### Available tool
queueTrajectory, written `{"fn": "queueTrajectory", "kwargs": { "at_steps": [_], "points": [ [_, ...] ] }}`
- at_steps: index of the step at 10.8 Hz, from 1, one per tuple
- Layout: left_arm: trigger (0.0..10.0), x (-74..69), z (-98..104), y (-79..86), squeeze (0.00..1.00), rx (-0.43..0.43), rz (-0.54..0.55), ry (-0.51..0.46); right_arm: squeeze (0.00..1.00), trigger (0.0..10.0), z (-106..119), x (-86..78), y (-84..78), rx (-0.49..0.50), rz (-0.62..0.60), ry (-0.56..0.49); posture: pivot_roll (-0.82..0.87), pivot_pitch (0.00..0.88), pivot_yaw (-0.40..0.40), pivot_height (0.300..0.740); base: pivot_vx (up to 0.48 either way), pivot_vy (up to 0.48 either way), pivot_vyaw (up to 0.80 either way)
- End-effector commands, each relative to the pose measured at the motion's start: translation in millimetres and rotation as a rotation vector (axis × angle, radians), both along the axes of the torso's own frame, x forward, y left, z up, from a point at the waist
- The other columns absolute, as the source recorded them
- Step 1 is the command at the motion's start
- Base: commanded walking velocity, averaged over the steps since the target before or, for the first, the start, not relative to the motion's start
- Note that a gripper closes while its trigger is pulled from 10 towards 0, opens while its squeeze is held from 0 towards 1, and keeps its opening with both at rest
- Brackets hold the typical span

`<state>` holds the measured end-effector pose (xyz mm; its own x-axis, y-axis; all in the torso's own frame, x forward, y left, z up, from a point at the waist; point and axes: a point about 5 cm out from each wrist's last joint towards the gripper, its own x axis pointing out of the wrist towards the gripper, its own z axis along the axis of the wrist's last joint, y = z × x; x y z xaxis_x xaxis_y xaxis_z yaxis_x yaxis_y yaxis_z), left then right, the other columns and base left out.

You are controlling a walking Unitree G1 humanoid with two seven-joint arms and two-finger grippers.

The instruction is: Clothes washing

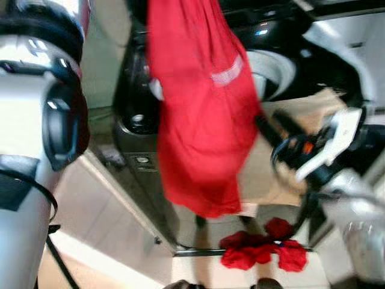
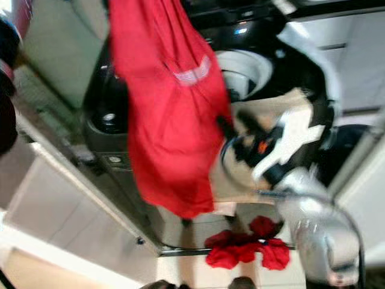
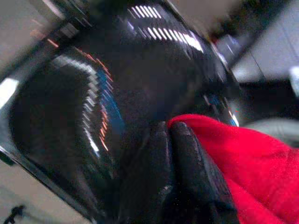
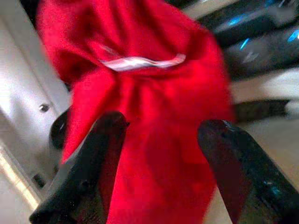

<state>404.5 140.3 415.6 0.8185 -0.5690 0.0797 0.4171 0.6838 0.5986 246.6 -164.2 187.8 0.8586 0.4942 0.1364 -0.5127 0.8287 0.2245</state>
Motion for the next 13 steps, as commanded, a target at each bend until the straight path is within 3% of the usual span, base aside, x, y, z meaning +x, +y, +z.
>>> {"fn": "queueTrajectory", "kwargs": {
  "at_steps": [1, 2, 3, 4, 5, 6, 7, 8, 10, 11, 12, 13],
  "points": [
    [10.0, 4.7, -40.3, 3.0, 0.00, 0.310, -0.033, 0.182, 0.28, 10.0, -1.8, -11.6, 11.5, 0.006, 0.057, -0.008, -0.28, 0.000, 0.265, 0.740, 0.000, 0.000, 0.00],
    [10.0, 12.5, -44.1, 14.2, 0.00, 0.538, 0.232, 0.103, 0.29, 10.0, -10.0, -15.5, 12.3, 0.007, 0.047, 0.019, -0.29, 0.000, 0.251, 0.740, 0.000, 0.000, 0.00],
    [10.0, 4.2, 22.2, 26.1, 0.00, 0.439, 0.646, -0.337, 0.28, 10.0, -11.9, -15.0, 11.5, 0.018, 0.029, 0.031, -0.30, 0.000, 0.249, 0.740, 0.000, 0.000, 0.00],
    [10.0, -21.8, 82.7, 31.8, 0.00, 0.198, 0.752, -0.585, 0.29, 10.0, -11.4, -15.3, 10.9, 0.012, 0.023, 0.030, -0.34, 0.000, 0.258, 0.740, 0.000, 0.000, 0.00],
    [10.0, -48.9, 125.6, 36.2, 0.00, -0.089, 0.725, -0.721, 0.29, 10.0, -9.8, -14.8, 3.9, 0.003, -0.018, 0.021, -0.34, 0.000, 0.260, 0.740, 0.000, 0.000, 0.00],
    [10.0, -50.7, 127.4, 37.3, 0.00, -0.157, 0.705, -0.725, 0.29, 10.0, -9.6, -14.1, 2.1, 0.003, -0.031, 0.018, -0.34, 0.000, 0.257, 0.740, 0.000, 0.000, 0.00],
    [10.0, -40.1, 112.2, 33.5, 0.00, -0.103, 0.698, -0.680, 0.29, 10.0, -10.7, -12.2, 3.5, 0.002, -0.035, 0.017, -0.33, 0.000, 0.249, 0.740, 0.000, 0.000, 0.00],
    [10.0, -22.0, 81.4, 30.2, 0.00, -0.038, 0.681, -0.589, 0.29, 10.0, -12.3, -9.9, 6.9, 0.000, -0.027, 0.019, -0.32, 0.000, 0.244, 0.740, 0.000, 0.000, 0.00],
    [10.0, 13.6, -10.7, 22.3, 0.00, 0.073, 0.552, -0.245, 0.29, 10.0, -15.1, -8.5, 11.5, -0.009, -0.008, 0.029, -0.31, 0.000, 0.232, 0.740, 0.000, 0.000, 0.00],
    [10.0, 22.7, -58.8, 19.7, 0.00, 0.155, 0.507, -0.086, 0.29, 10.0, -15.9, -8.4, 13.0, -0.008, -0.003, 0.032, -0.31, 0.000, 0.229, 0.740, 0.000, 0.000, 0.00],
    [10.0, 25.5, -88.5, 20.7, 0.00, 0.127, 0.502, 0.013, 0.29, 10.0, -16.7, -8.7, 14.5, -0.005, 0.004, 0.036, -0.31, 0.000, 0.223, 0.740, 0.000, 0.000, 0.00],
    [10.0, 26.2, -104.6, 19.6, 0.00, 0.053, 0.486, 0.081, 0.29, 10.0, -17.8, -9.3, 16.9, -0.006, 0.012, 0.039, -0.32, 0.000, 0.226, 0.740, 0.000, 0.000, 0.00]
  ]
}}
